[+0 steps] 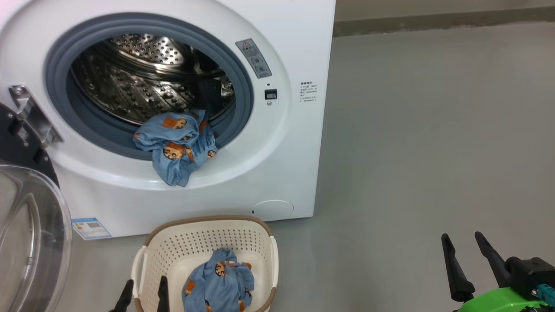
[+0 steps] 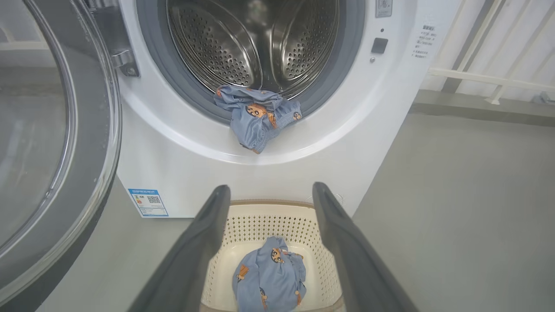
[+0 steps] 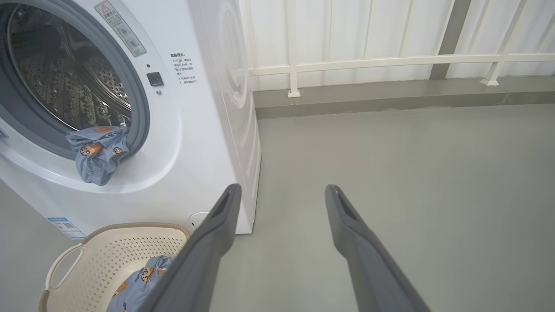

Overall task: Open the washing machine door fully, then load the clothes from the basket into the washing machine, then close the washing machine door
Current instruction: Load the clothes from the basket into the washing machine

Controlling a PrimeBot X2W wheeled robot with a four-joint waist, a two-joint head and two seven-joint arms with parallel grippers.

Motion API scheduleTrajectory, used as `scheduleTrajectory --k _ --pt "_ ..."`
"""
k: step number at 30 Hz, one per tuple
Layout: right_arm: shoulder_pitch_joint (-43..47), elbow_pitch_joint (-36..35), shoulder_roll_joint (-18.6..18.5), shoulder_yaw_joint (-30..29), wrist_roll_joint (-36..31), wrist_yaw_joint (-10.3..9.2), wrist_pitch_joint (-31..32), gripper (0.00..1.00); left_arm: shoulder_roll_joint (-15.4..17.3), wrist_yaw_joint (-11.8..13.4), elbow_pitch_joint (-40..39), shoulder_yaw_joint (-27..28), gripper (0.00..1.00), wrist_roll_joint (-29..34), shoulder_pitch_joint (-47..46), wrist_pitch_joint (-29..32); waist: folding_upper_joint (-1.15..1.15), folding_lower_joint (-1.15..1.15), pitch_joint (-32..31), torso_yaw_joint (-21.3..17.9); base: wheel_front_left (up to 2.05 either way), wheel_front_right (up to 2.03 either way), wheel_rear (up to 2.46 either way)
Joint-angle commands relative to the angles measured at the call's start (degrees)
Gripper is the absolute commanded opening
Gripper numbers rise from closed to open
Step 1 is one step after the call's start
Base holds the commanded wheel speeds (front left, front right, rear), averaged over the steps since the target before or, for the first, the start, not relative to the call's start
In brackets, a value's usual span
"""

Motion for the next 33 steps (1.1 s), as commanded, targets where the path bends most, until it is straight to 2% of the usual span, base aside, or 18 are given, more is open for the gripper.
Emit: scheduleTrajectory --k 1,9,15,20,26,33 --pt "-1.15 -1.83 -0.83 1.32 0.41 0.25 -0.14 1.0 0.86 0.13 -0.58 1.65 1.0 -0.04 -3.77 0.35 0.0 0.0 1.14 -0.53 0.0 0.0 0.0" --pt "-2.79 -2.33 -0.83 1.03 2.0 0.25 -1.01 1.0 0.62 -0.52 1.48 1.06 1.0 -0.52 -9.48 3.32 0.0 0.0 7.04 -1.85 0.0 0.0 0.0" --pt "-5.64 -2.14 -0.83 0.92 3.05 0.25 -2.46 1.0 0.35 -2.43 7.36 0.79 1.0 -1.42 -19.13 6.94 0.0 0.0 14.8 -3.41 0.0 0.0 0.0" --pt "-8.72 -1.0 -0.83 0.89 4.39 0.25 -4.65 1.0 0.79 -4.16 13.97 0.56 1.0 -1.07 -30.73 9.98 0.0 0.0 20.75 -4.38 0.0 0.0 0.0" --pt "-12.69 2.38 -0.83 2.6 5.79 0.25 -7.56 1.0 1.71 -6.79 24.44 1.06 1.0 -2.02 -43.06 13.99 0.0 0.0 24.98 -6.78 0.0 0.0 0.0" --pt "-15.77 6.99 -0.83 4.05 8.01 0.25 -11.2 1.0 4.5 -7.83 34.69 2.27 1.0 -2.68 -52.54 17.31 0.0 0.0 28.03 -10.15 0.0 0.0 0.0"
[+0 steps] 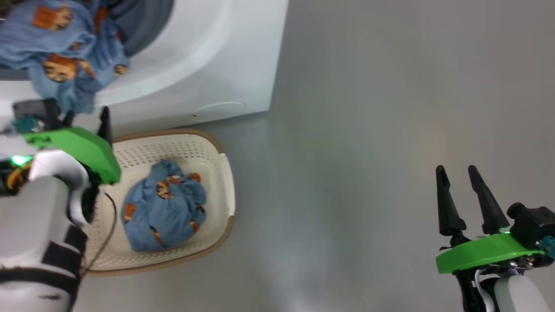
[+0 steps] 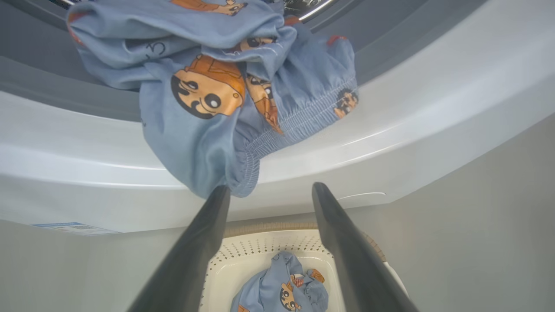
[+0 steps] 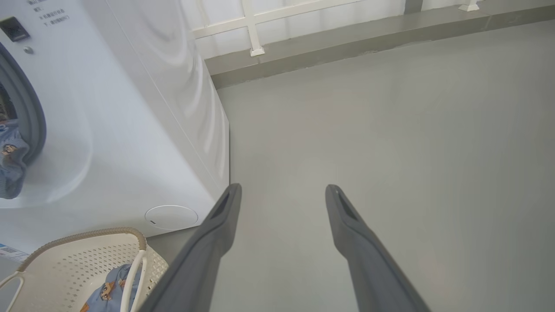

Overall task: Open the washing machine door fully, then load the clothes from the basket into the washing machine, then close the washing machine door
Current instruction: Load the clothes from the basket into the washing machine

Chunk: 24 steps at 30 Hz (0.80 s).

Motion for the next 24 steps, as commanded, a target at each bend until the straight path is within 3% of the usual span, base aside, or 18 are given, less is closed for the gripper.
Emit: scheduleTrajectory --k 1,13,14,15,17,24 --pt "-1.24 -0.38 -0.68 1.87 0.67 0.25 -1.0 1.0 2.96 0.03 0.27 1.98 1.0 -0.57 -2.64 0.5 0.0 -0.01 3.2 -3.3 0.0 0.0 0.0" --pt "-6.06 6.15 -0.68 5.22 4.79 0.25 -5.19 1.0 7.62 1.98 7.91 4.11 1.0 -1.16 -12.71 2.58 0.0 -0.01 8.26 -6.36 0.0 0.0 0.0" --pt "-6.38 6.52 -0.68 5.4 4.93 0.25 -5.36 1.0 7.67 1.92 8.29 4.08 0.86 -1.25 -13.09 2.94 0.0 -0.01 8.39 -6.36 0.0 0.0 0.0" --pt "-6.67 6.85 -0.68 5.52 5.11 0.25 -5.5 1.0 7.65 1.8 8.59 4.05 0.46 -1.36 -13.51 3.2 0.0 -0.01 8.52 -6.25 0.0 0.0 0.0" --pt "-7.13 7.49 -0.68 5.7 5.31 0.25 -5.74 1.0 7.63 1.4 9.14 4.09 0.0 -1.72 -14.09 3.59 0.0 -0.01 8.52 -6.09 0.0 0.0 0.0" --pt "-7.31 8.79 -0.68 5.24 5.09 0.25 -6.11 1.0 6.67 -0.47 9.88 3.57 0.0 -2.89 -15.14 6.4 0.0 -0.01 7.42 -4.33 0.0 0.0 0.0"
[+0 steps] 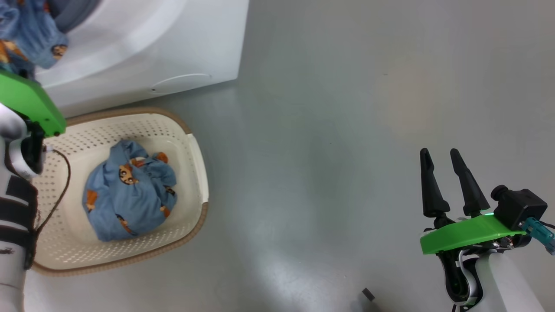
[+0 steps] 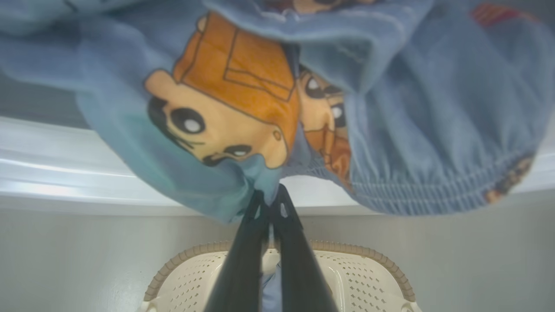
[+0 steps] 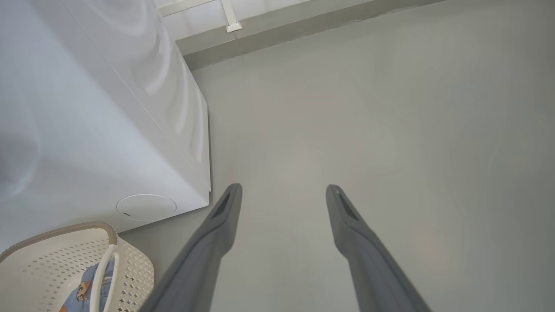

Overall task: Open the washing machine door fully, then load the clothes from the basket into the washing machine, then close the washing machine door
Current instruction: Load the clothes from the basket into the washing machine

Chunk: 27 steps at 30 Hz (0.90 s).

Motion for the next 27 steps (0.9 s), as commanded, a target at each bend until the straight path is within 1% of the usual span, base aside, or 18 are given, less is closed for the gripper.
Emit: scheduleTrajectory --k 1,9,15,21,27 --pt "0.38 -0.98 -0.64 0.78 0.41 0.25 -0.64 1.0 2.55 -0.24 -0.8 1.07 0.0 -0.15 -1.54 0.29 0.0 0.0 -0.6 1.02 0.0 0.0 0.0" --pt "1.12 -0.31 -0.64 0.13 -0.32 0.25 -0.74 1.0 1.36 -3.33 -2.0 0.79 0.0 -2.75 -3.12 6.66 0.0 0.0 -3.28 4.35 0.0 0.0 0.0" --pt "1.93 0.53 -0.64 0.3 0.01 0.25 -0.75 1.0 1.83 -4.51 -5.01 0.33 0.0 -3.93 -3.89 11.74 0.0 0.0 -5.5 5.89 0.0 0.0 0.0" --pt "1.91 0.71 -0.64 1.66 2.28 0.25 -0.76 1.0 3.56 -4.14 -9.33 1.39 0.0 -5.59 -4.39 15.4 0.0 0.0 -5.76 4.69 0.0 0.0 0.0" --pt "1.61 0.43 -0.64 2.15 3.83 0.25 -0.77 1.0 6.56 -2.12 -13.98 1.94 0.0 -5.38 -5.6 18.14 0.0 0.0 -3.42 1.38 0.0 0.0 0.0"
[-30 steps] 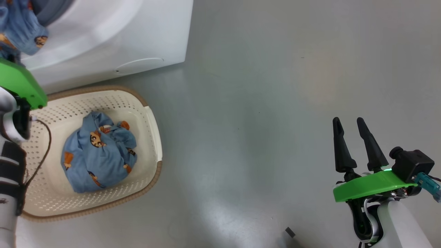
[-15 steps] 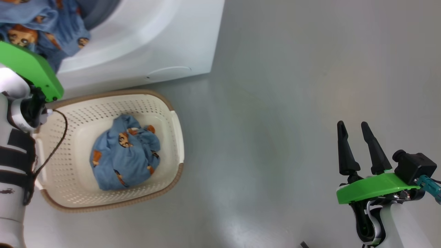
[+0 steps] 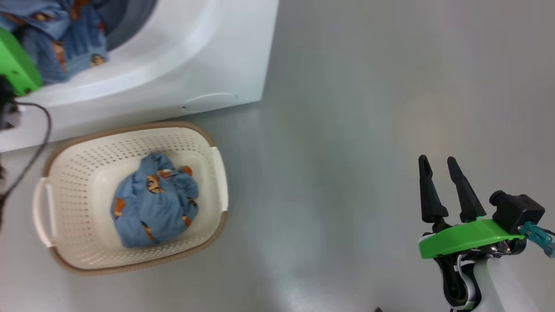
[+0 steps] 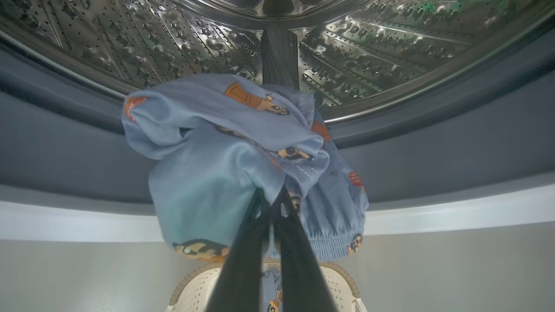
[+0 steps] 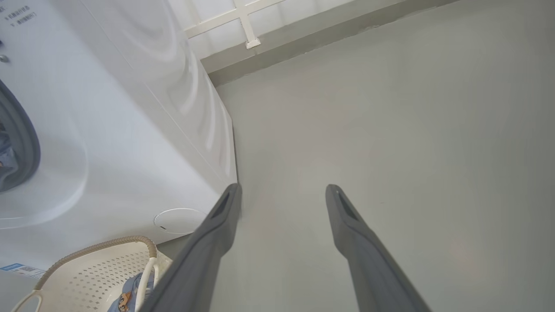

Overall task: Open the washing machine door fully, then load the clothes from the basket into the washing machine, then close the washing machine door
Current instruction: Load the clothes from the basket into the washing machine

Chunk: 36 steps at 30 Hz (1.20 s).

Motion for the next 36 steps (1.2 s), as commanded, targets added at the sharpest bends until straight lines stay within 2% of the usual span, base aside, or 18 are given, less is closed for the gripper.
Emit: scheduleTrajectory --k 1,8,17,21,23,24,28,32,33,34,36 --pt "1.06 -1.34 -0.56 1.47 0.88 0.25 -0.69 1.0 3.97 0.78 -2.87 1.59 0.0 0.29 -2.22 1.07 0.0 0.01 2.5 -2.85 0.0 0.0 0.0" --pt "-0.42 -1.78 -0.56 2.78 2.94 0.25 -0.69 1.0 8.05 3.51 -7.72 2.68 0.0 1.84 -5.11 0.98 0.0 0.01 7.96 -7.38 0.0 0.0 0.0" --pt "-2.92 -1.94 -0.56 5.28 5.39 0.25 -0.7 1.0 12.86 5.31 -10.76 4.22 0.0 5.89 -10.73 -7.65 0.0 0.01 15.73 -11.88 0.0 0.0 0.0" --pt "-4.14 -2.26 -0.56 6.5 6.26 0.25 -0.7 1.0 15.39 5.26 -11.75 4.03 0.0 9.11 -14.65 -13.54 0.0 0.01 19.27 -13.69 0.0 0.0 0.0" --pt "-4.76 -2.44 -0.56 7.1 6.78 0.25 -0.7 1.0 16.86 4.36 -11.51 3.78 0.0 10.84 -17.24 -17.36 0.0 0.01 20.76 -14.43 0.0 0.0 0.0" --pt "-5.2 -2.53 -0.56 7.64 7.33 0.25 -0.7 1.0 17.6 3.44 -10.86 3.41 0.0 12.29 -19.81 -21.29 0.0 0.01 21.72 -14.96 0.0 0.0 0.0" --pt "-5.68 -2.61 -0.56 8.32 7.89 0.25 -0.7 1.0 18.52 2.43 -9.24 1.61 0.0 15.97 -24.43 -28.08 0.0 0.01 22.66 -15.54 0.0 0.0 0.0" --pt "-5.77 -2.37 -0.56 8.43 8.1 0.25 -0.7 1.0 18.23 2.47 -4.49 0.1 0.0 17.55 -26.93 -28.57 0.0 0.01 22.83 -15.53 0.0 0.0 0.0" --pt "-5.81 -2.23 -0.56 8.41 8.11 0.25 -0.7 1.0 17.99 2.81 -3.14 0.0 0.17 17.55 -27.27 -28.04 0.0 0.01 22.79 -15.44 0.0 0.0 0.0" --pt "-5.83 -2.1 -0.56 8.38 8.12 0.25 -0.7 1.0 18.0 3.19 -1.89 -0.57 1.0 18.14 -27.48 -27.35 0.0 0.01 22.73 -15.29 0.0 0.0 0.0" --pt "-5.96 -1.85 -0.56 8.39 8.11 0.25 -0.7 1.0 17.4 3.59 0.11 -0.64 1.0 17.85 -28.07 -26.35 0.0 0.01 22.61 -15.03 0.0 0.0 0.0"
